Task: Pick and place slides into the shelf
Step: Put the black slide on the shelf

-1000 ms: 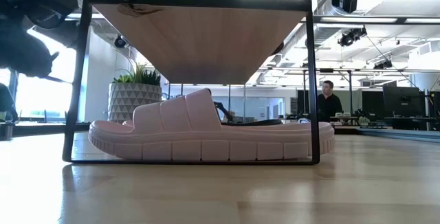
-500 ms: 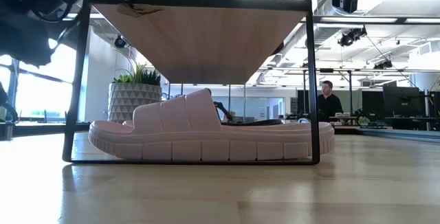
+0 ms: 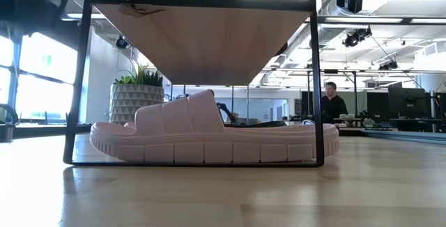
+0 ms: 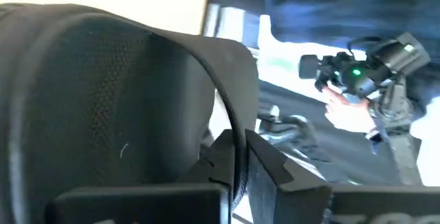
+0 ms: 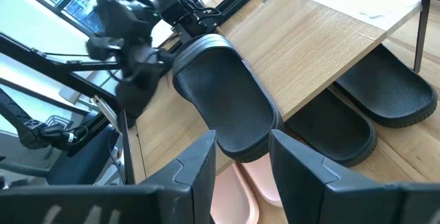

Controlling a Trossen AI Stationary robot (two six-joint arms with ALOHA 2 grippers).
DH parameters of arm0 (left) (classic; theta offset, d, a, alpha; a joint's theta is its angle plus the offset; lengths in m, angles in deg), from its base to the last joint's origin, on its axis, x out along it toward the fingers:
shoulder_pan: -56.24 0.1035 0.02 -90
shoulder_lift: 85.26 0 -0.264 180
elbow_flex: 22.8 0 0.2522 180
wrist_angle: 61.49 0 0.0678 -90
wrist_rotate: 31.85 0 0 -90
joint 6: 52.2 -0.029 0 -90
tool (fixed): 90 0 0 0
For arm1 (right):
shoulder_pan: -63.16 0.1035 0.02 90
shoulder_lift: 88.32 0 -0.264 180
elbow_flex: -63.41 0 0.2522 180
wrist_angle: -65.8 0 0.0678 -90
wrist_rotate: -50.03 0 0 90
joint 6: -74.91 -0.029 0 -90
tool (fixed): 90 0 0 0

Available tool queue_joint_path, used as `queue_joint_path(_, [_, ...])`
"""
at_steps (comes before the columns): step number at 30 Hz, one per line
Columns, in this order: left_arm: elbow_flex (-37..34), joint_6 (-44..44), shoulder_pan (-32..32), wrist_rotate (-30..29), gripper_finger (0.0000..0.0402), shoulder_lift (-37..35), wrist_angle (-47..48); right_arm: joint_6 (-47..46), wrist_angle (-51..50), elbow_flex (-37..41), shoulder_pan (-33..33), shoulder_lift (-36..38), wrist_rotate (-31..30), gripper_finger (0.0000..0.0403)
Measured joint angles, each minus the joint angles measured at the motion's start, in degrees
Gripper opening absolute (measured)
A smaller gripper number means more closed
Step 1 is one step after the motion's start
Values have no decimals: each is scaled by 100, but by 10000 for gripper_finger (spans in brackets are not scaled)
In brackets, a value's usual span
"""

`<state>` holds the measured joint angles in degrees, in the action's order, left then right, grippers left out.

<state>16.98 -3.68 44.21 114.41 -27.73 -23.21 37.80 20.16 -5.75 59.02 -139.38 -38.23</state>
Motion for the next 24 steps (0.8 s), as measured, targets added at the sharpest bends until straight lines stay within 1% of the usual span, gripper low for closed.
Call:
queue_joint_path(5, [871, 168, -2, 127, 4, -314, -32, 0, 1, -2, 0, 1, 0, 126])
queue_joint_path(8, [1510, 255, -2, -162, 7, -526, -29, -16, 1, -2, 0, 1, 0, 126])
queue_joint_path(11, [2248, 38, -2, -669, 4, -726, -36, -16, 13, -2, 1, 1, 0, 126])
queue_joint_path(14, [2995, -568, -4, -1686, 6, -892, -27, -14, 177, -2, 1, 1, 0, 126])
queue_joint_path(16, [3480, -1149, -2, -2533, 4, -962, 57, -7, 439, -2, -1, 1, 0, 126])
queue_joint_path(18, [3959, -1870, -2, -3638, 3, -978, 203, 9, 740, -2, -1, 1, 0, 126])
queue_joint_path(20, [4320, -2514, -2, -4915, 4, -970, 268, 108, 1075, -2, 0, 1, -1, 126])
queue_joint_path(21, [4433, -2784, 1, -5522, 4, -964, 225, 163, 1244, -2, 0, 1, -3, 126])
queue_joint_path(24, [4604, -3505, 7, -7088, 3, -873, -12, 446, 1737, -2, 11, 1, -99, 126])
